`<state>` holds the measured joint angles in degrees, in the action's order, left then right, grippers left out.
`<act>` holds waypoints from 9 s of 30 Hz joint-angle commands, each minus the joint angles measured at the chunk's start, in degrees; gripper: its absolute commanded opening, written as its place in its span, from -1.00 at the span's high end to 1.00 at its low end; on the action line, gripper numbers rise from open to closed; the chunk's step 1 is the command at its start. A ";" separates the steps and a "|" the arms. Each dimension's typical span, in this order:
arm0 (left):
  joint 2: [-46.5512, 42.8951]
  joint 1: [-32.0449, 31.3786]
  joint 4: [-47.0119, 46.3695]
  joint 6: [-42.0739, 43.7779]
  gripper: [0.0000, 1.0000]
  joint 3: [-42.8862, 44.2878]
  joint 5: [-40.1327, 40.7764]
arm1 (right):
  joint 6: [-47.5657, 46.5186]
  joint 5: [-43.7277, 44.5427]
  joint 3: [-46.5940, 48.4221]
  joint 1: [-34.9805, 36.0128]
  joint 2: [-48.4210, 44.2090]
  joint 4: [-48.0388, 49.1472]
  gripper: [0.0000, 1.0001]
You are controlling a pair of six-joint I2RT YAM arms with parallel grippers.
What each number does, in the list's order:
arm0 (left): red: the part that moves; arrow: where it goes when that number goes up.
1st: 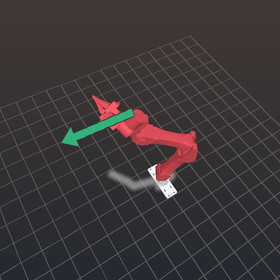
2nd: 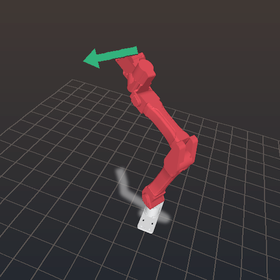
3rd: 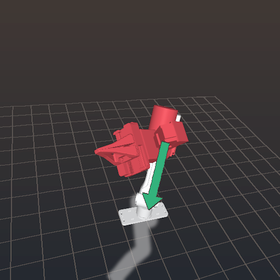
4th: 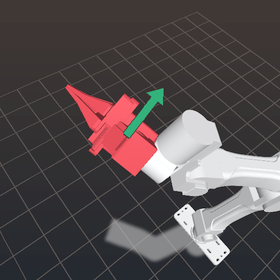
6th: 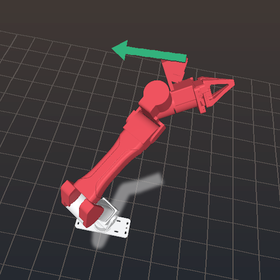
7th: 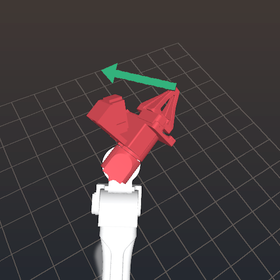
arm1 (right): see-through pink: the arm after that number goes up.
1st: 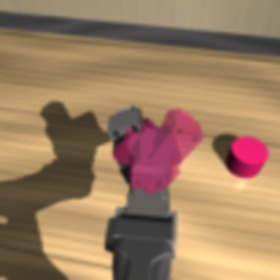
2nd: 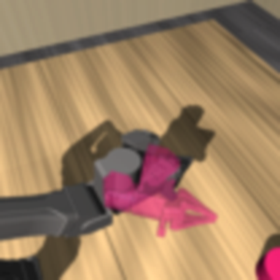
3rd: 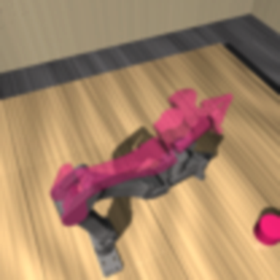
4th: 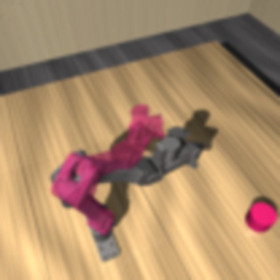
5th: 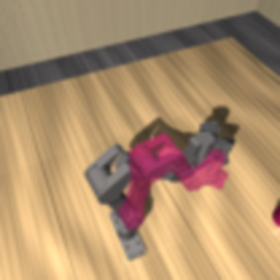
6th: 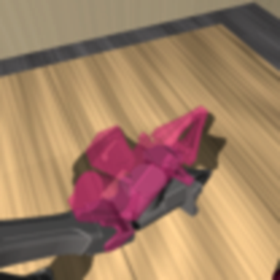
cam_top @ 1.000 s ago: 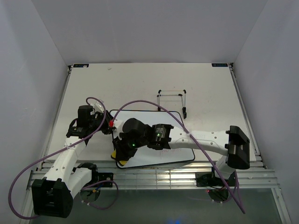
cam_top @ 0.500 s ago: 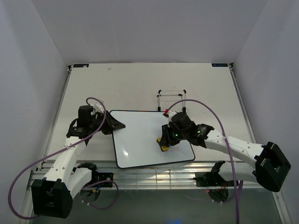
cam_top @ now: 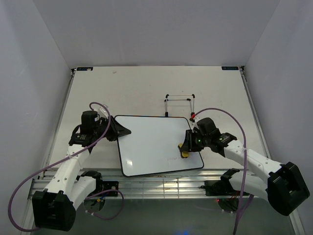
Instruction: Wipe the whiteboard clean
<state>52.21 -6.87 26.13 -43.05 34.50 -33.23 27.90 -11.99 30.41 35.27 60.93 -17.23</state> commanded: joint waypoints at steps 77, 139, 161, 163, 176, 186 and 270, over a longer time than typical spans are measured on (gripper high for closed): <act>-2.72 0.46 1.03 11.41 1.00 1.45 28.05 | 15.96 6.62 20.97 34.95 14.82 3.87 0.60; -3.51 0.46 -2.66 13.34 1.00 0.13 17.77 | -0.12 0.12 -3.95 -4.19 0.10 -5.06 0.66; -8.43 0.46 -3.45 13.69 1.00 0.04 15.92 | -9.71 20.16 20.65 -29.28 16.15 -14.76 0.51; -8.61 0.46 -3.37 13.69 1.00 0.04 15.83 | -10.67 20.95 20.65 -31.47 18.16 -14.58 0.43; -9.14 0.46 -3.72 13.34 1.00 0.21 14.78 | -11.90 17.44 17.75 -34.56 18.79 -12.03 -0.07; -10.02 0.46 -7.23 9.92 1.00 2.66 0.81 | -11.29 12.87 16.87 -34.65 11.33 -13.35 -0.27; 81.39 -0.95 -110.07 -10.57 1.00 52.42 -28.64 | -11.38 -10.68 20.04 -33.95 -21.29 -9.75 -0.91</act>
<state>133.60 -10.57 -73.28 -62.33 86.96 -58.70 17.34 -20.62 50.72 0.93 40.49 -29.82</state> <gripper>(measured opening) 0.129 0.946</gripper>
